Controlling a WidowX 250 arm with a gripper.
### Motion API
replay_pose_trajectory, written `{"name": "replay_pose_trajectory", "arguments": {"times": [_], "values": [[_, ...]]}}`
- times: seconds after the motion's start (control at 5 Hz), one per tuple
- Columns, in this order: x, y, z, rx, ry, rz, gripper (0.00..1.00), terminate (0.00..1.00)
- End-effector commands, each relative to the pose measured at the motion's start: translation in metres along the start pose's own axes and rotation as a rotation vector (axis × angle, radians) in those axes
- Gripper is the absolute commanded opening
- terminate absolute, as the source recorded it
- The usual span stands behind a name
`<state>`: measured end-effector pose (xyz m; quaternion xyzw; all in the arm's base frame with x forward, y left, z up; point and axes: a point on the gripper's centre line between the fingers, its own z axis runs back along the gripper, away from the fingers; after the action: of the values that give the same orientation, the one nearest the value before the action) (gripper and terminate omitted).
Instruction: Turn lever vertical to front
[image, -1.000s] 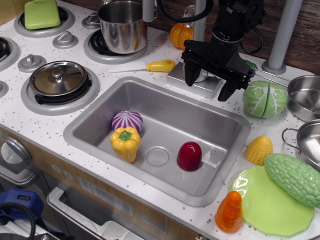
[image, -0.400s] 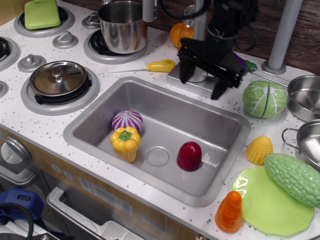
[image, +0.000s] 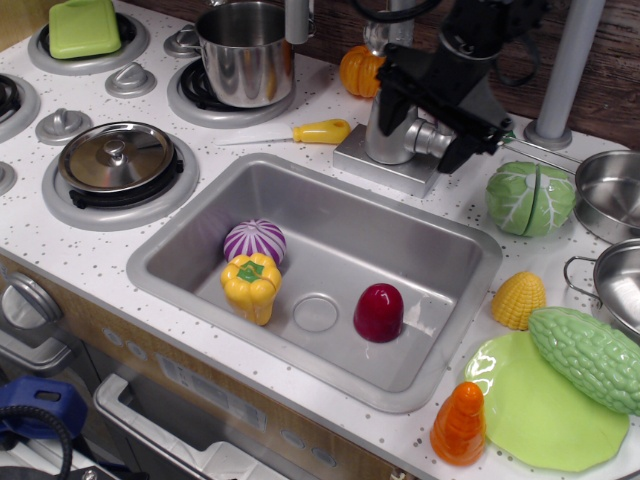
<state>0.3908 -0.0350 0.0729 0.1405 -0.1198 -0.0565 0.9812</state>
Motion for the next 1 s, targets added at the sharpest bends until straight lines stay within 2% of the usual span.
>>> {"name": "replay_pose_trajectory", "arguments": {"times": [0.0,0.4,0.8], "values": [[0.029,0.004,0.022,-0.015,-0.086,0.016,1.00,0.00],[0.051,0.009,0.024,-0.012,-0.120,0.003,1.00,0.00],[0.061,0.012,0.019,-0.021,-0.145,-0.010,1.00,0.00]]}}
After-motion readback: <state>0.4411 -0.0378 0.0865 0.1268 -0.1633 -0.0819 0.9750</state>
